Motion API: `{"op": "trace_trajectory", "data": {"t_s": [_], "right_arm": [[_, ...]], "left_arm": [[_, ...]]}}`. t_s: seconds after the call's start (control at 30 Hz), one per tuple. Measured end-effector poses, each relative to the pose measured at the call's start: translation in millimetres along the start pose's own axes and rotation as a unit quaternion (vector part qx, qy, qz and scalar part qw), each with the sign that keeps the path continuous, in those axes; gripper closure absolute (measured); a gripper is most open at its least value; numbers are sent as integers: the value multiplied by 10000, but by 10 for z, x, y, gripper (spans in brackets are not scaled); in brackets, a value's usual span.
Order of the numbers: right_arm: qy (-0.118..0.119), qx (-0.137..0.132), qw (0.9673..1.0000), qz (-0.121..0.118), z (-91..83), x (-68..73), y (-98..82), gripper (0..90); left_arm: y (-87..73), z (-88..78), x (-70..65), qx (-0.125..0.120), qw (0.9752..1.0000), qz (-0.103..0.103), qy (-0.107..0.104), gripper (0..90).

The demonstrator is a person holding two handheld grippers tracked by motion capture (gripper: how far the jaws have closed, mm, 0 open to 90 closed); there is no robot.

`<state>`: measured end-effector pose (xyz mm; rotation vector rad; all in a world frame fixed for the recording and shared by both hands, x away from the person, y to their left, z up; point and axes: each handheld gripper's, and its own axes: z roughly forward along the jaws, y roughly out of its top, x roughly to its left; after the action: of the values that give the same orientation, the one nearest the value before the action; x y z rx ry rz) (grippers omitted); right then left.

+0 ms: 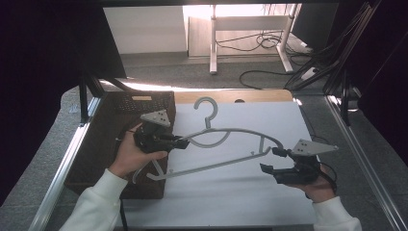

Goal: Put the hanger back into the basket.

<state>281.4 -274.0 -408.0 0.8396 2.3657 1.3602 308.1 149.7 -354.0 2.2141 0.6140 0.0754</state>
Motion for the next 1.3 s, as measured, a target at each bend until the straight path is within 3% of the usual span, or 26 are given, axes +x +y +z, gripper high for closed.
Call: {"op": "trace_trajectory", "data": {"t_s": [0.47,0.97,1.3], "right_arm": [[-137,162,9996,201,22,-78,-172,266],[-102,396,9991,148,72,-77,-229,256],[-121,508,9986,108,109,-90,-256,256]], "left_arm": [[-151,-294,90,-368,9988,-231,236,824],[-363,-627,179,-620,9957,-421,539,824],[-570,-832,246,-780,9916,-642,810,823]]}}
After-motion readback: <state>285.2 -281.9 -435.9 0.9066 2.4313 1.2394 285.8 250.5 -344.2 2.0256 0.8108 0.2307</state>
